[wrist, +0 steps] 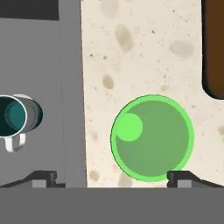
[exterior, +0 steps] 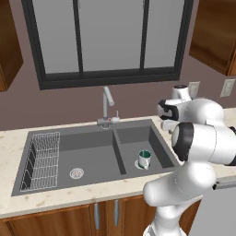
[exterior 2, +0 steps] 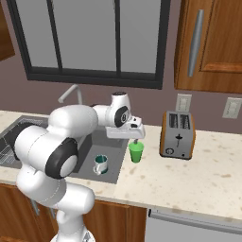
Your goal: Move any existing items from the left basin to the right basin for drying. Then move the cup from the counter to the left basin of the sink for washing.
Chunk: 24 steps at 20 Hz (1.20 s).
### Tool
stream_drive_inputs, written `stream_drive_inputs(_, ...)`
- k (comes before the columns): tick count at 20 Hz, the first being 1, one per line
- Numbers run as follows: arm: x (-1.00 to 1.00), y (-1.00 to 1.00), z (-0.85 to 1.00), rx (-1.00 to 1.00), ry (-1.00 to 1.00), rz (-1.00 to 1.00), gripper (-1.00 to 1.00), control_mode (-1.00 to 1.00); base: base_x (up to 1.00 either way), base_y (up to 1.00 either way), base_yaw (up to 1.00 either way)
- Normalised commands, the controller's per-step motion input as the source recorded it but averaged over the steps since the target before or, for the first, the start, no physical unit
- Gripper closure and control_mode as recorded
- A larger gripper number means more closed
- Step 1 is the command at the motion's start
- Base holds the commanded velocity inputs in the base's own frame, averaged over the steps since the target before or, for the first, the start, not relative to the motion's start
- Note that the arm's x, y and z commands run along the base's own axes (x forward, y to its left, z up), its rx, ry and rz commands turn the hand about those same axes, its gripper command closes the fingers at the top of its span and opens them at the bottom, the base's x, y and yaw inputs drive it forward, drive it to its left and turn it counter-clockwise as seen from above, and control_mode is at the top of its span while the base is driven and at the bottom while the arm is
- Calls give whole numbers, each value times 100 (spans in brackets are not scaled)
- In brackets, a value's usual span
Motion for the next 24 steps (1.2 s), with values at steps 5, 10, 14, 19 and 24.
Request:
stream_drive_inputs(5, 5, -2, -8, 0, 0, 0, -100, -100, 0, 0, 0)
stream_drive_inputs(10, 5, -2, -13, 0, 0, 0, -100, -100, 0, 0, 0)
stream_drive_inputs(14, 5, -6, -12, 0, 0, 0, -100, -100, 0, 0, 0)
stream_drive_inputs(19, 7, -3, -13, 0, 0, 0, -100, -100, 0, 0, 0)
stream_drive_inputs(24, 9, -1, -14, 0, 0, 0, -100, -100, 0, 0, 0)
